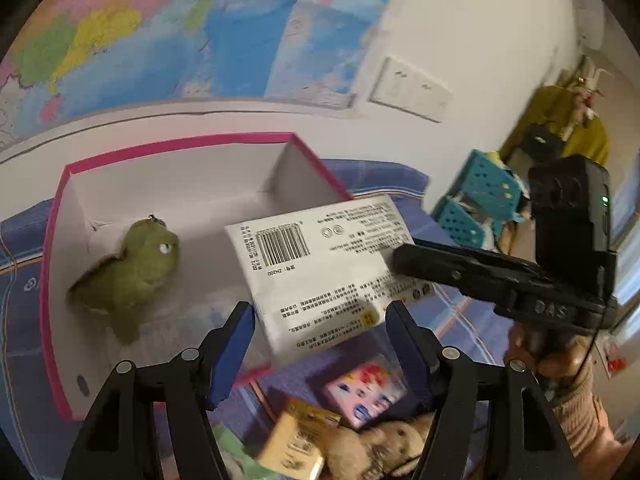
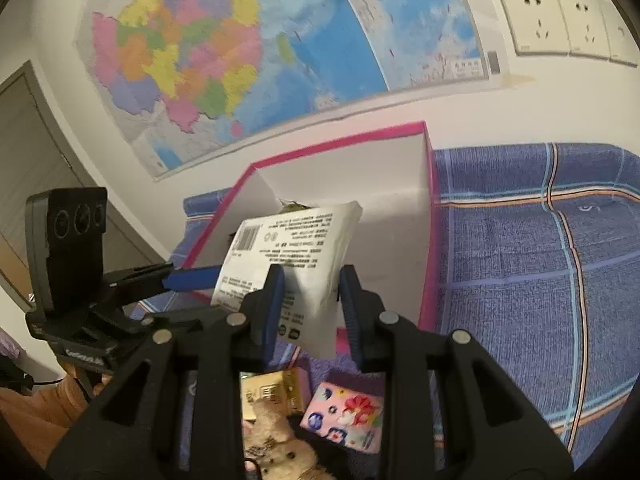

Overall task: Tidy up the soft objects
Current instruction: 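Carry the tissue pack into the pink box and open the right gripper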

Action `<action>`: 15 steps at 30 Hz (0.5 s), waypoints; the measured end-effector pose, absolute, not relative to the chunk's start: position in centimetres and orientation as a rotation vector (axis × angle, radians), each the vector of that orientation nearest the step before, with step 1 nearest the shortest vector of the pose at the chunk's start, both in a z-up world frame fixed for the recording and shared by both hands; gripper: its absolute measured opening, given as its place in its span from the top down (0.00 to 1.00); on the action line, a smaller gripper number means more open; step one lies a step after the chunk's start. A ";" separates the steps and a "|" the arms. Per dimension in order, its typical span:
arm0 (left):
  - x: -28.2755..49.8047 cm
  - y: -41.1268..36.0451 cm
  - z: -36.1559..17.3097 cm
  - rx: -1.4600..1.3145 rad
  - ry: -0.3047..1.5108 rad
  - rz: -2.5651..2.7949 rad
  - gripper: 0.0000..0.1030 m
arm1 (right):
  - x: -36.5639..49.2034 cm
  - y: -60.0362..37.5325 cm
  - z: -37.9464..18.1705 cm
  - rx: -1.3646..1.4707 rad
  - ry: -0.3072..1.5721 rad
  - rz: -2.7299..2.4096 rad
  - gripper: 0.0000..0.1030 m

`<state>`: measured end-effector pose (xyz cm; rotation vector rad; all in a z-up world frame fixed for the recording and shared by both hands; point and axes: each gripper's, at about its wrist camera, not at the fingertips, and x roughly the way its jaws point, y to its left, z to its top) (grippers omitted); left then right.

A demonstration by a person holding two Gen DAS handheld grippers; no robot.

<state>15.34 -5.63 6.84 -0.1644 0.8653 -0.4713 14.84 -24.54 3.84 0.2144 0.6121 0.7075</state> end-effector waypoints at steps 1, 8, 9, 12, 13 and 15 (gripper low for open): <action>16.0 -5.6 6.5 -0.166 0.876 -0.463 0.33 | 15.6 -24.4 3.6 0.218 0.628 0.705 0.70; 18.7 -5.8 4.1 -0.173 0.949 -0.429 0.33 | 18.5 -23.8 2.2 0.210 0.699 0.664 0.70; 18.8 -5.8 3.9 -0.174 0.953 -0.429 0.34 | 18.7 -23.8 2.1 0.212 0.706 0.656 0.70; 19.3 -6.0 3.3 -0.173 0.968 -0.416 0.34 | 19.5 -23.9 1.7 0.219 0.728 0.639 0.70; 19.4 -6.1 3.2 -0.165 0.969 -0.409 0.34 | 19.6 -23.8 1.6 0.216 0.734 0.626 0.70; 19.3 -6.1 3.1 -0.157 0.969 -0.394 0.34 | 19.6 -23.7 1.7 0.202 0.734 0.601 0.69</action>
